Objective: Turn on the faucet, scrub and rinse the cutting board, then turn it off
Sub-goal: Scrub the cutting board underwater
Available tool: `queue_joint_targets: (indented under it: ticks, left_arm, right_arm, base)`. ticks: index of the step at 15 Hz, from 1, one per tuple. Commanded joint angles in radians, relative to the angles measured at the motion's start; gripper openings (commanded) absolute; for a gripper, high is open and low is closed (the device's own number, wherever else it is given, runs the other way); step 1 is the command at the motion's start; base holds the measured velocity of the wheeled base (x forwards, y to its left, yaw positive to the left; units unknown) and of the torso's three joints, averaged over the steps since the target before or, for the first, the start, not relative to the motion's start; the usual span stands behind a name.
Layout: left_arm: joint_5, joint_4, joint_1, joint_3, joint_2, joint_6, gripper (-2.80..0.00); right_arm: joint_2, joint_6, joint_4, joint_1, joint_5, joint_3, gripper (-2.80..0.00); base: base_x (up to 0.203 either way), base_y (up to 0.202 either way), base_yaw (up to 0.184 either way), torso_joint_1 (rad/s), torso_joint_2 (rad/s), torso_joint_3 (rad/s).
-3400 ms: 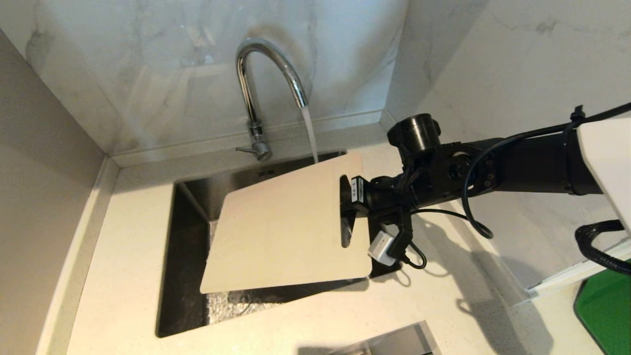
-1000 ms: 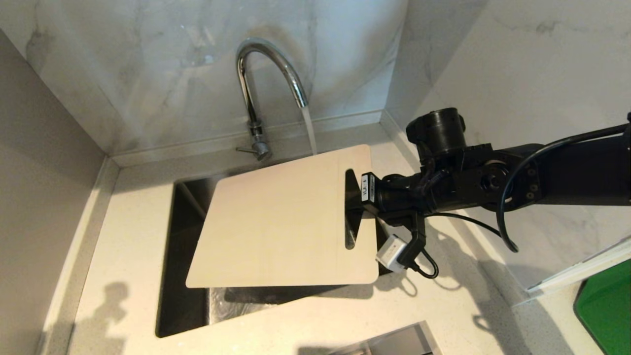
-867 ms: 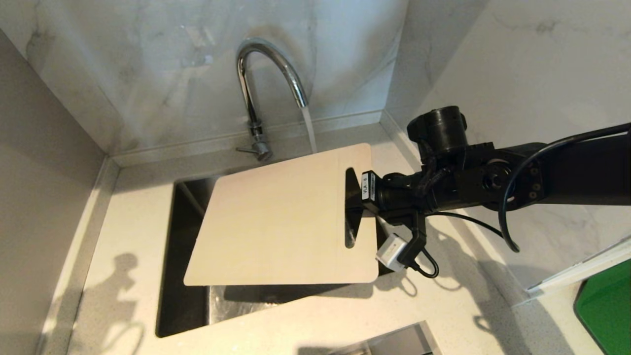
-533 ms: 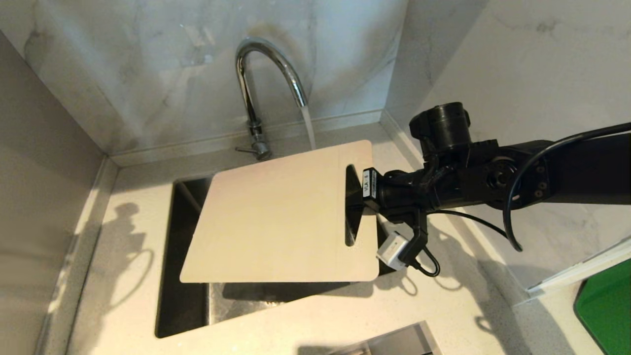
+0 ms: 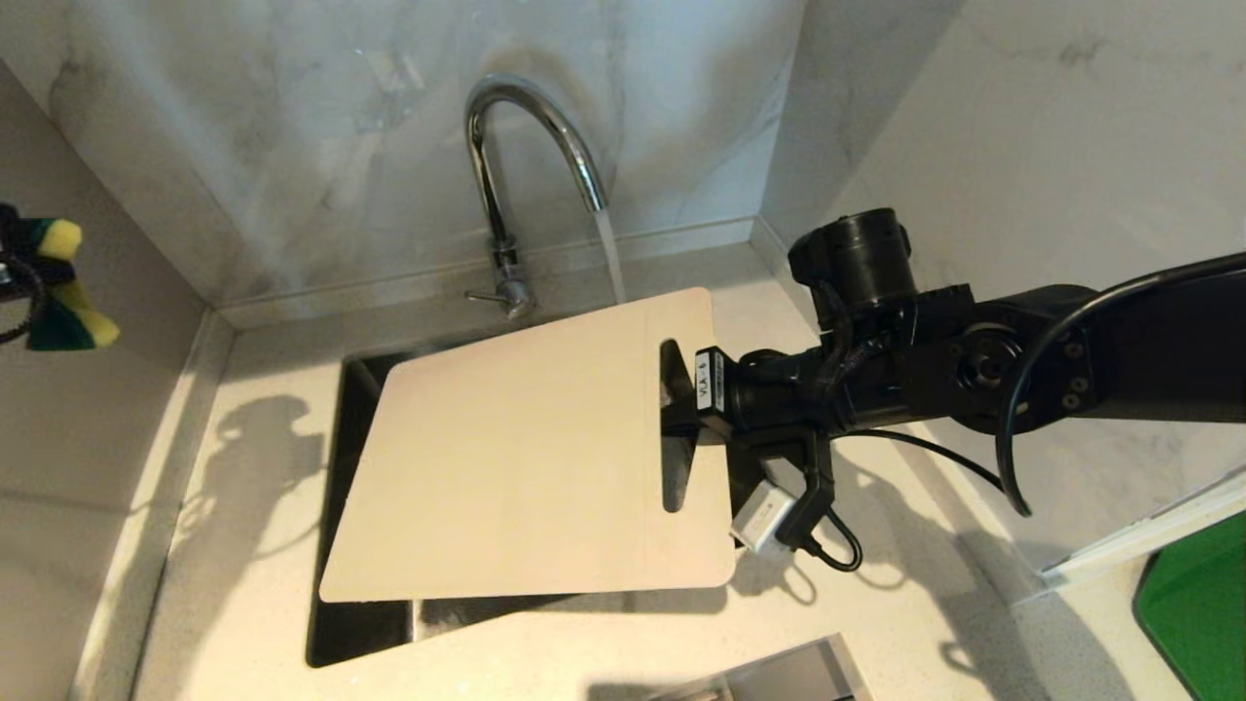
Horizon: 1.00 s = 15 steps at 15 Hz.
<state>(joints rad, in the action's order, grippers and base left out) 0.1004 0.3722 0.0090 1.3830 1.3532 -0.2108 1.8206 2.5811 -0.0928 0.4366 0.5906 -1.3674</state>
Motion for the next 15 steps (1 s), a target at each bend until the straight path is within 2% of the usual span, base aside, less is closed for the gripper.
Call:
queue_joint_targets:
  ticks: [1,3,4,6,7,9,15]
  left_arm:
    - [-0.001,0.038,-0.119,0.019,0.017,-0.106,-2.8]
    - [-0.014,0.07,-0.235,0.03,0.018,-0.228,-2.8]
    - [-0.05,0.107,-0.296,0.044,0.018,-0.306,-2.8]
    - [-0.215,0.174,-0.363,0.086,0.033,-0.45,-2.8]
    - [-0.282,0.184,-0.38,0.098,0.051,-0.487,-2.8]
    - [-0.319,0.165,-0.397,0.102,0.1,-0.499,-2.8]
    - [-0.319,-0.073,-0.472,0.102,0.283,-0.493,-2.8]
  right_arm:
    - [-0.01,0.014,0.001,0.004,0.003,0.01,-2.8]
    - [-0.01,0.014,0.001,0.004,0.003,0.01,-2.8]
    - [-0.009,0.014,0.001,0.004,0.003,0.011,-2.8]
    - [-0.01,0.014,0.001,0.004,0.003,0.021,-2.8]
    - [-0.009,0.014,0.001,0.004,0.003,0.022,-2.8]
    - [-0.01,0.014,0.001,0.016,0.003,0.024,-2.8]
    - [-0.024,-0.006,0.0,0.036,0.001,0.06,-2.8]
  base:
    - [0.0,0.0,0.0,0.0,0.0,0.0]
    - [0.0,0.0,0.0,0.0,0.0,0.0]
    - [0.0,0.0,0.0,0.0,0.0,0.0]
    - [0.0,0.0,0.0,0.0,0.0,0.0]
    - [0.0,0.0,0.0,0.0,0.0,0.0]
    - [0.0,0.0,0.0,0.0,0.0,0.0]
    - [0.0,0.0,0.0,0.0,0.0,0.0]
